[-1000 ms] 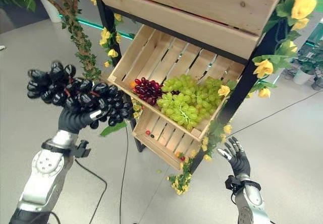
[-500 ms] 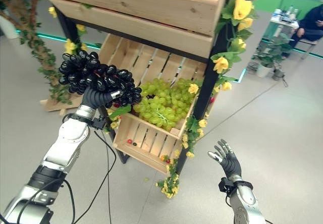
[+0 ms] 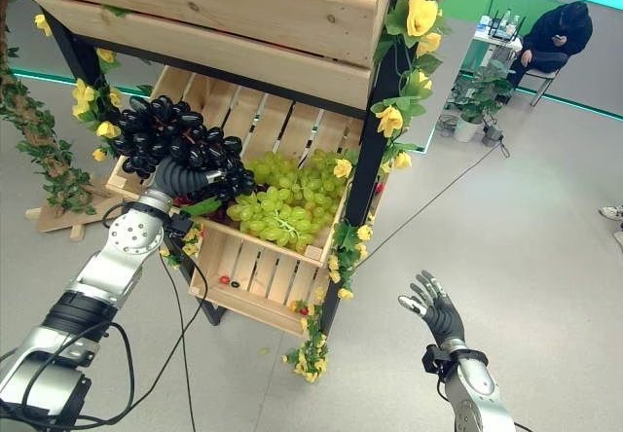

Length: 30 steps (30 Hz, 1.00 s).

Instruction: Pick up the fruits from the basket on one side to the basket on the other side

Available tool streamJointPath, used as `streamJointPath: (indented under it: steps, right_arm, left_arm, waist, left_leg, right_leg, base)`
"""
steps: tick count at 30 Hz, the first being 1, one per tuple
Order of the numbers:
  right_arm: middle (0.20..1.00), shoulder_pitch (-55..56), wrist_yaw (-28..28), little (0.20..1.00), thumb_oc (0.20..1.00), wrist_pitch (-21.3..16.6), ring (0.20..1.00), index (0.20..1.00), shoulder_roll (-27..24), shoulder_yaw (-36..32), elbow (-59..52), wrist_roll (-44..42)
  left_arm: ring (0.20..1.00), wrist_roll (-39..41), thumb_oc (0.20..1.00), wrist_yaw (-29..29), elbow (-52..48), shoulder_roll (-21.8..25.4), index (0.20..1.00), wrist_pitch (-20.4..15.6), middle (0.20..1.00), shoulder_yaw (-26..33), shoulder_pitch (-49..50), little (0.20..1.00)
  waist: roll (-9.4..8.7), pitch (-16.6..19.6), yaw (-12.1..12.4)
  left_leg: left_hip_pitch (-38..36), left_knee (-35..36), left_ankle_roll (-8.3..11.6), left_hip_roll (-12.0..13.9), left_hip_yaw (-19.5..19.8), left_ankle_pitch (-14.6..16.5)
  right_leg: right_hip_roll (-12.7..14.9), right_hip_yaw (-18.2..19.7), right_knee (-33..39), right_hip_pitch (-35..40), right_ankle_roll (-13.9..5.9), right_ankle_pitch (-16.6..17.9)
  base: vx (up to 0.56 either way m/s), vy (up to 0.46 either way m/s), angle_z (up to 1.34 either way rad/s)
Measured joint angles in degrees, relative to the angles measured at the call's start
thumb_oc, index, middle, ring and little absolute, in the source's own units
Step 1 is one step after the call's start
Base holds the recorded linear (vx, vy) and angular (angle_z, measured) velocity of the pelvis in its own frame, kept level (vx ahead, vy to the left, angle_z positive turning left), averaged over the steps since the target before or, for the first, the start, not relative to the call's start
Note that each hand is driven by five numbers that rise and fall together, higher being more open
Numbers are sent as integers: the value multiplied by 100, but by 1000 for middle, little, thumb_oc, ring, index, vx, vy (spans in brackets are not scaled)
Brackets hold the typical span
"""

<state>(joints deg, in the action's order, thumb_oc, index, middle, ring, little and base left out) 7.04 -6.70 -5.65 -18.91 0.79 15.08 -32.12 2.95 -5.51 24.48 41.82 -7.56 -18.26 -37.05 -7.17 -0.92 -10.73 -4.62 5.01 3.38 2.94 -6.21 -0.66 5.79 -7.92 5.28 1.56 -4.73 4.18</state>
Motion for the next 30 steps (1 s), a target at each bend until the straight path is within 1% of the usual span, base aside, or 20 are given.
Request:
streamJointPath:
  steps: [2,3,4,6,7,8,9,10,12,13,14,15,16,17,18,20,21,22,23,30]
  right_arm:
    - [1000,-6,-35,1000,1000,12,1000,1000,1,13,0,0]
    - [1000,2,-39,1000,1000,15,1000,1000,-2,13,0,0]
    - [1000,0,-48,1000,1000,22,1000,1000,0,41,0,-1]
    - [1000,3,-62,1000,1000,24,1000,1000,0,79,0,-1]
    - [1000,-1,-81,1000,1000,24,1000,1000,2,99,0,-2]
    - [1000,-8,-118,1000,1000,21,1000,1000,0,106,-4,-2]
    - [1000,20,-117,1000,1000,16,1000,1000,-1,101,-5,-4]
    - [1000,61,-150,1000,1000,16,1000,1000,-1,124,-16,-4]
    - [1000,70,-188,1000,1000,3,1000,1000,-3,187,-33,-5]
    - [1000,82,-217,1000,1000,-5,1000,1000,-3,190,-33,-5]
    - [1000,89,-228,1000,1000,-23,1000,1000,-3,192,-35,-5]
    - [1000,108,-233,1000,1000,-29,1000,1000,-11,196,-56,-8]
    - [1000,126,-272,1000,1000,-37,1000,1000,-62,224,-129,-14]
    - [1000,104,-301,1000,1000,-70,1000,1000,-82,222,-170,-46]
    - [1000,102,-317,1000,1000,-89,1000,1000,-87,217,-175,-71]
    - [1000,128,-330,1000,1000,-94,1000,1000,-102,217,-246,-129]
    - [1000,138,-353,1000,1000,-95,1000,1000,-135,218,-322,-130]
    - [1000,137,-361,1000,1000,-97,1000,1000,-154,217,-355,-131]
    - [1000,135,-388,1000,1000,-111,1000,1000,-184,217,-376,-133]
    - [1000,136,-405,1000,1000,-142,1000,1000,-215,218,-379,-150]
  left_arm:
    - [200,-29,200,52,289,244,200,89,200,-278,-262,200]
    - [200,-79,200,91,365,317,200,104,200,-345,-349,200]
    - [200,-290,200,122,736,503,200,165,200,-680,-714,200]
    - [200,-510,200,130,1204,516,200,296,200,-921,-1160,200]
    - [200,-738,200,152,1352,643,200,412,200,-1261,-1461,200]
    - [200,-1057,200,180,1354,872,200,456,200,-1626,-1761,200]
    - [200,-1369,200,176,1422,889,200,463,200,-1799,-1960,200]
    - [200,-2006,200,186,1552,869,200,509,200,-2051,-2309,200]
    - [200,-2833,200,191,1557,917,200,600,200,-2393,-2563,200]
    - [200,-3351,200,183,1555,920,200,588,200,-2559,-2665,200]
    - [200,-3651,200,181,1555,914,200,580,200,-2655,-2725,200]
    - [200,-3926,200,150,1555,921,200,581,200,-2908,-2834,200]
    - [200,-4461,200,146,1524,950,200,533,200,-3354,-2997,200]
    - [200,-4762,200,152,1468,957,200,402,200,-3429,-2992,200]
    - [200,-4857,200,158,1463,959,200,332,200,-3435,-2992,200]
    - [200,-5084,200,157,1467,963,200,282,200,-3439,-2992,200]
    - [639,-5180,639,158,1484,961,639,275,639,-3442,-2975,639]
    - [639,-5192,639,160,1497,960,639,263,639,-3442,-2970,639]
    - [1000,-5224,1000,161,1508,958,1000,256,1000,-3442,-2968,1000]
    - [1000,-5294,1000,167,1547,932,1000,273,1000,-3437,-2968,1000]
  waist:
    - [-44,31,14]
    - [-57,39,-23]
    - [-96,67,-81]
    - [-128,90,-92]
    - [-149,103,-88]
    - [-156,104,-105]
    - [-160,102,-111]
    - [-162,100,-101]
    - [-154,92,-108]
    - [-148,87,-121]
    - [-146,86,-122]
    - [-143,84,-145]
    - [-137,81,-116]
    - [-122,71,-111]
    - [-120,70,-116]
    - [-110,63,-123]
    - [-91,49,-125]
    - [-80,41,-125]
    - [-65,30,-124]
    - [-9,-1,-118]
  left_leg:
    - [0,1,1,7,-14,0]
    - [-5,2,5,7,-25,3]
    - [9,3,5,12,-39,2]
    - [15,2,6,13,-62,2]
    - [35,0,9,15,-79,0]
    - [39,2,9,16,-101,0]
    - [34,1,9,15,-109,0]
    - [42,2,10,15,-108,1]
    - [44,3,12,18,-110,2]
    - [40,4,16,19,-113,4]
    - [39,4,17,19,-114,5]
    - [39,4,17,19,-119,5]
    - [38,4,17,14,-120,5]
    - [38,4,16,10,-123,6]
    - [40,3,17,14,-131,6]
    - [41,2,22,25,-150,9]
    - [41,2,23,25,-157,10]
    - [42,2,24,26,-158,10]
    - [42,2,24,28,-160,11]
    - [29,2,27,40,-167,12]
  right_leg:
    - [-2,17,0,-4,0,2]
    - [-4,33,0,-7,0,4]
    - [-6,41,0,-26,2,8]
    - [-6,60,0,-44,1,14]
    - [-10,74,0,-73,6,25]
    - [-9,86,0,-88,6,30]
    - [-8,85,0,-88,6,29]
    - [-9,76,-1,-92,6,29]
    - [-13,75,0,-96,6,29]
    - [-13,77,0,-96,7,29]
    - [-13,78,0,-96,7,29]
    - [-14,82,0,-98,7,30]
    - [-10,81,-1,-95,9,31]
    - [-9,86,-1,-98,9,31]
    - [-10,93,0,-105,10,32]
    - [-24,98,0,-119,14,34]
    - [-26,102,0,-123,14,34]
    - [-26,103,0,-124,14,34]
    - [-31,107,0,-126,14,35]
    - [-44,108,-1,-117,20,39]
  base:
    - [6,6,-4]
    - [3,-1,-5]
    - [-5,-9,-4]
    - [-4,-7,-6]
    - [-6,-11,-9]
    - [-9,-14,-8]
    - [-13,-18,-5]
    - [0,0,0]
    - [0,0,0]
    - [0,0,0]
    - [0,0,0]
    - [0,0,0]
    - [0,0,0]
    - [0,0,0]
    - [-4,-1,-5]
    - [-10,-5,-5]
    - [0,0,0]
    - [0,0,0]
    - [0,0,0]
    - [0,0,0]
